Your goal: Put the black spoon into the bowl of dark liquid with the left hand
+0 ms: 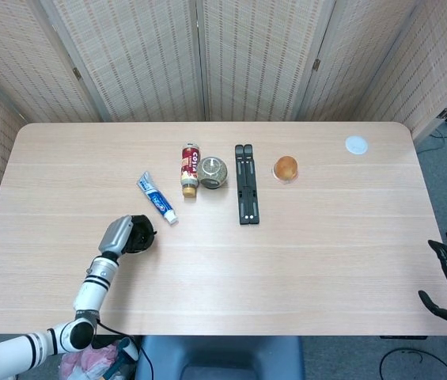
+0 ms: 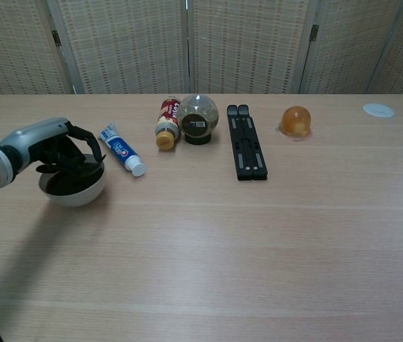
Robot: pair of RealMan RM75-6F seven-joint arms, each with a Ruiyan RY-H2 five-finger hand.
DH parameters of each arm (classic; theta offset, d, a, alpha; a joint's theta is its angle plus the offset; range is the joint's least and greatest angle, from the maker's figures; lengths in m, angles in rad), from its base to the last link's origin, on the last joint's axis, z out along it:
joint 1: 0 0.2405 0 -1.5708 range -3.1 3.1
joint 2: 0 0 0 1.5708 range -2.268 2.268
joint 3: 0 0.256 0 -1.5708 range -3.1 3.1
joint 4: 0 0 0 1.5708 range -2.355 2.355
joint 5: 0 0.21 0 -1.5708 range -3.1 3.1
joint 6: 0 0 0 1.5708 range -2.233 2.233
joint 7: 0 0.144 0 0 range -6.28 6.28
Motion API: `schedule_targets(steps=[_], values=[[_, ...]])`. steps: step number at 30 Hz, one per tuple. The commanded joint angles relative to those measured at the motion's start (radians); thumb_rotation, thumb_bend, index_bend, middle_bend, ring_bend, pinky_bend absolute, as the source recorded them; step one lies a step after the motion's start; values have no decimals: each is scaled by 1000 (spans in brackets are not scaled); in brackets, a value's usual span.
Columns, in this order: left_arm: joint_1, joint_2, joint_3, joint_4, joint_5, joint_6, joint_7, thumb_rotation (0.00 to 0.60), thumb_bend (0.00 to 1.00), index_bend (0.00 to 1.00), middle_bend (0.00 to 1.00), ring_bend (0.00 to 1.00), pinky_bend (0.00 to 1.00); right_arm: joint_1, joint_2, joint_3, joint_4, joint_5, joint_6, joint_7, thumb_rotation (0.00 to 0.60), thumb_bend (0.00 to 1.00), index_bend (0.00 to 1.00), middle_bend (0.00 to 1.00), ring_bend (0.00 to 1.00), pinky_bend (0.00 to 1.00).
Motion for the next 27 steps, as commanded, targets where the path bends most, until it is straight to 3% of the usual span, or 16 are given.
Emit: schedule_targets(steps=[1,8,27], values=[[-17,-24,-18,33,-13,-1,2,600,629,720,1000,943,1000,-2,1,0,-1,0,2,-1,600,187,19,145,50,52],[-28,-29,-31,73,-41,-6,15,600,629,720,1000,944,1000,-3,1,2,-2,1,3,-1,600,187,19,145,50,52],[15,47,29,-19,7,-6,20,600,629,720,1000,944,1000,1,0,3,1,-6,1,3,600,187,19,145,50,52]])
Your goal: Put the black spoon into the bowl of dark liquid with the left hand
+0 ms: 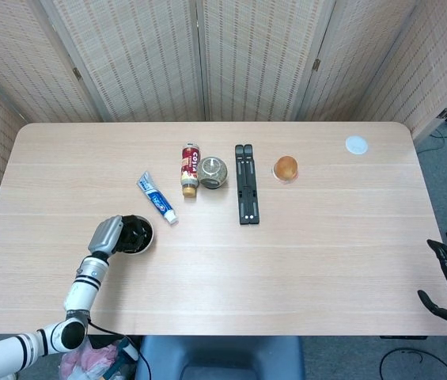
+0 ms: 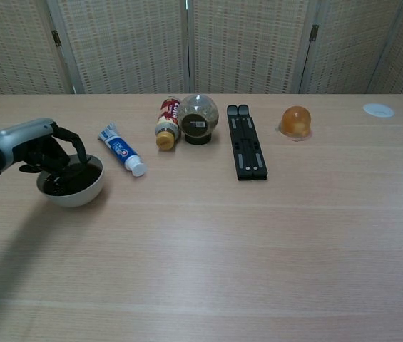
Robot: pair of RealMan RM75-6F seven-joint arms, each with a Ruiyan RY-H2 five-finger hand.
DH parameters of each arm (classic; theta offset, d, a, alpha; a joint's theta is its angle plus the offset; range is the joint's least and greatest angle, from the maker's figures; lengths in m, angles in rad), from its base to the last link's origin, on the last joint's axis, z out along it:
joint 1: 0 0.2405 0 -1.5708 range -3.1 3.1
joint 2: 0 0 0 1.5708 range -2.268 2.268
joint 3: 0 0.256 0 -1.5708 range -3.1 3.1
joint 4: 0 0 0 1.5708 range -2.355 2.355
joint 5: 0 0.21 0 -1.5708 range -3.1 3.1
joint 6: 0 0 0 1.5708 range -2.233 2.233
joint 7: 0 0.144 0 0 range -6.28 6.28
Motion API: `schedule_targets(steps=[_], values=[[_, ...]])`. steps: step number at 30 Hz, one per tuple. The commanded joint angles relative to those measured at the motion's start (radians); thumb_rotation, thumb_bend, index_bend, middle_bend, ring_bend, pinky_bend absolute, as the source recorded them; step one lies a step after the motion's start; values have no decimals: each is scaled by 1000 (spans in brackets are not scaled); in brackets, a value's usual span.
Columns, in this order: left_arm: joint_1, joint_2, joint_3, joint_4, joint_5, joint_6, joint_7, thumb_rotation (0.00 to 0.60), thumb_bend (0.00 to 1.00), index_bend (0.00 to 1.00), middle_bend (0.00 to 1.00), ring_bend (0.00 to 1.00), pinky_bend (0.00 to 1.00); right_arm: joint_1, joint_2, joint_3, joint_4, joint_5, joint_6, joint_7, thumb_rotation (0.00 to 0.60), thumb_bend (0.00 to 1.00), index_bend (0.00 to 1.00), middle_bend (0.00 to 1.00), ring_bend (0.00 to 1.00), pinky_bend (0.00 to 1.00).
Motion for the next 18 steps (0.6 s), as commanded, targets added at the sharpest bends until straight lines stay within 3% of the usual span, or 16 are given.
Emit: schedule_targets(steps=[1,18], values=[[-4,-6,3,-9,7,-2,2,600,629,720,1000,944,1000,-1,1,0,0,0,1,0,600,187,19,145,49,52],[-64,-87,-50,95,-63,-13,33,600,629,720,1000,943,1000,-8,1,0,-1,5,7,1,600,187,19,145,50,52]])
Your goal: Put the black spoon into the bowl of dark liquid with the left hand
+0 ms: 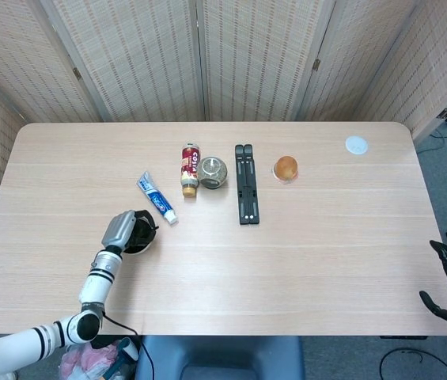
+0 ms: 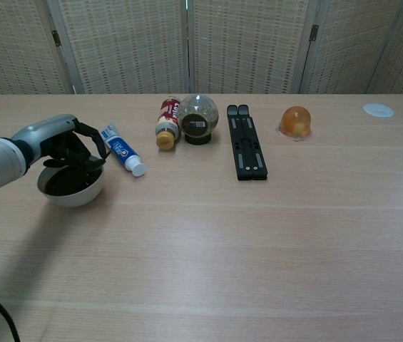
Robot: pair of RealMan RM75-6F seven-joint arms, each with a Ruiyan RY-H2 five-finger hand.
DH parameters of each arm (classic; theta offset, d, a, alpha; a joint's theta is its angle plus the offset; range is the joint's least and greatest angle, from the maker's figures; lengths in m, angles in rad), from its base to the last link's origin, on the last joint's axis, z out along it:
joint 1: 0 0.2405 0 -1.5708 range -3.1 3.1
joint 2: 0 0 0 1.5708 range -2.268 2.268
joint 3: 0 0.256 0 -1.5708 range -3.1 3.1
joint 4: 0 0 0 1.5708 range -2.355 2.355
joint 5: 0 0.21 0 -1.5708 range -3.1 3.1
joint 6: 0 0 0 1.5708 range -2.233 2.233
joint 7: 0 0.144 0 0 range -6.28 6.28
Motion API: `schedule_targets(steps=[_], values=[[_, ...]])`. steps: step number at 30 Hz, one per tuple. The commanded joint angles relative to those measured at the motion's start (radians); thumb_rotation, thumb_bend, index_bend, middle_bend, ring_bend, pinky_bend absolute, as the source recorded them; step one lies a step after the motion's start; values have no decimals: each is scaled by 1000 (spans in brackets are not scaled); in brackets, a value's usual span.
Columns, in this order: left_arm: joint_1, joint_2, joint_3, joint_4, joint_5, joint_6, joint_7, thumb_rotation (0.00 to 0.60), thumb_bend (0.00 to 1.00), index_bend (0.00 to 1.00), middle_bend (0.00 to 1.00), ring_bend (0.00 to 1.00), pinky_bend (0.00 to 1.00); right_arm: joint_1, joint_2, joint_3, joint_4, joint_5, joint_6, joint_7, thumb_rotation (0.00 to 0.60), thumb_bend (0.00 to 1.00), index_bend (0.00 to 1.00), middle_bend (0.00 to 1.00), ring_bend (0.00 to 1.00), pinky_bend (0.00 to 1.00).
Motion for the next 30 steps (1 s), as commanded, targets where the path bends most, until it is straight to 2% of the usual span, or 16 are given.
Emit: schedule_targets(steps=[1,18,24,30], values=[[1,2,-5,9,-11,4,4,600,629,720,1000,943,1000,-1,0,0,1,1,1,2,600,187,19,145,50,52],[68,92,45,-79,25,13,-22,600,629,720,1000,943,1000,2,-4,0,6,-5,-2,4,600,187,19,145,50,52],[61,83,51,-106,42,8,-24,600,629,720,1000,943,1000,1,-2,0,3,-6,1,3,600,187,19,145,49,52],[32,45,35,-76,27,0,-7,600,629,720,1000,943,1000,-5,0,-1,1,-2,6,2,600,187,19,145,49,52]])
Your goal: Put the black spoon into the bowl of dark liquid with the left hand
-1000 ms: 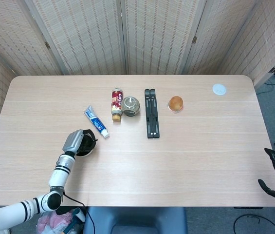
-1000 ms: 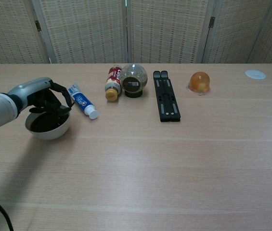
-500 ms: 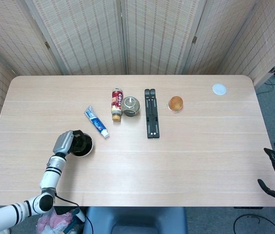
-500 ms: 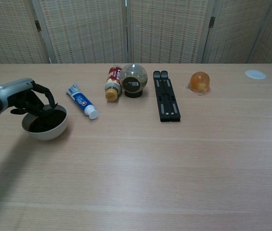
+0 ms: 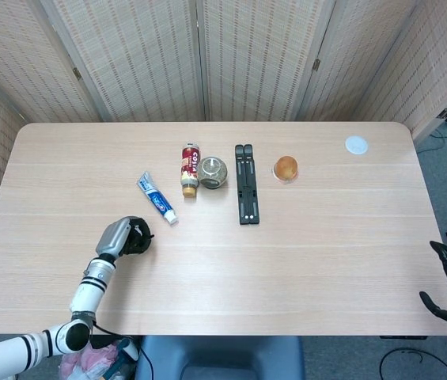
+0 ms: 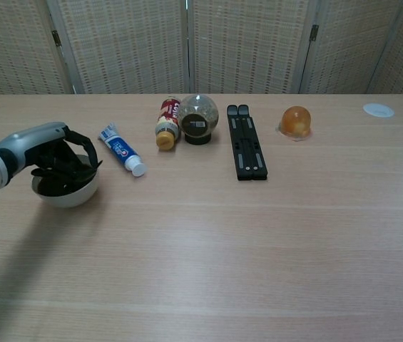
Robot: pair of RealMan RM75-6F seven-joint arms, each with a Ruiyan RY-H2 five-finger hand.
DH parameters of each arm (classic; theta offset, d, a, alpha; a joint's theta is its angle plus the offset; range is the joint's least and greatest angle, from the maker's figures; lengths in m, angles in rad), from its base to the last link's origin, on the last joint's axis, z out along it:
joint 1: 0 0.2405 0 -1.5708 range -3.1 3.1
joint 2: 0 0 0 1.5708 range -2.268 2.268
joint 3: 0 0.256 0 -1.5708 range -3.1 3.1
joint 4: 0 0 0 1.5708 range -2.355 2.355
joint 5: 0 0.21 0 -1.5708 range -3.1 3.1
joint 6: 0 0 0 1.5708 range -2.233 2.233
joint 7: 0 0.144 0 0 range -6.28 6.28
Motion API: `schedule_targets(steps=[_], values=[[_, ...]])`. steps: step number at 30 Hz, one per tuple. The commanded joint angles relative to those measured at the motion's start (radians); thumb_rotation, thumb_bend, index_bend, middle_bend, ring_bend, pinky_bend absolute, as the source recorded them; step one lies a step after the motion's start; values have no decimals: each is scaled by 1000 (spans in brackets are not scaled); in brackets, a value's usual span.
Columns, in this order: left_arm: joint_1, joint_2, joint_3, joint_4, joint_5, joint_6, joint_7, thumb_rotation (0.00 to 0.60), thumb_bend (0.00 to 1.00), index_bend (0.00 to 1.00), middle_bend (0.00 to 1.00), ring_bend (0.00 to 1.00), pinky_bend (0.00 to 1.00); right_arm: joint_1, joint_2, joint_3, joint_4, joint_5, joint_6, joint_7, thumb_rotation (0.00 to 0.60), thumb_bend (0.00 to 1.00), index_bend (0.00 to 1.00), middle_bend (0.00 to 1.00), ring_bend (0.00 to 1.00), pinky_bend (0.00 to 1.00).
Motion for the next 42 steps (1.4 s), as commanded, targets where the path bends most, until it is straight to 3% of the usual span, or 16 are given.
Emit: schedule_targets(steps=[1,12,22,25,28,33,37,40,42], values=[[-16,-19,-9,21,-11,-6,13,600,629,720,1000,943,1000,-1,0,0,0,1,1,0,600,187,19,145,49,52],[-36,-51,-41,114,-65,5,36,600,629,720,1000,943,1000,2,0,2,-2,0,-3,-1,600,187,19,145,49,52],[7,10,-13,42,-40,15,20,600,626,686,1000,943,1000,13,-4,5,0,-9,-9,-1,600,186,19,145,52,52],[13,22,-4,19,-32,12,20,600,588,583,1000,937,1000,14,-3,5,-2,-11,-9,-2,600,187,19,145,52,52],[14,43,1,-8,-33,-2,22,600,446,351,1000,917,1000,13,0,5,-5,-12,-5,-2,600,187,19,145,52,52],[26,70,-8,-55,-16,21,4,600,304,94,950,869,1000,12,4,5,-11,-13,-2,-6,600,186,19,145,52,52],[51,92,-17,-88,32,77,-32,600,295,62,866,786,1000,10,7,5,-14,-13,2,-8,600,187,19,145,52,52],[79,118,-20,-115,84,137,-56,600,295,103,779,691,990,10,13,5,-17,-13,3,-12,600,187,19,145,52,52],[103,141,-16,-132,127,188,-67,600,295,138,710,615,930,11,17,5,-21,-15,1,-14,600,187,19,145,52,52]])
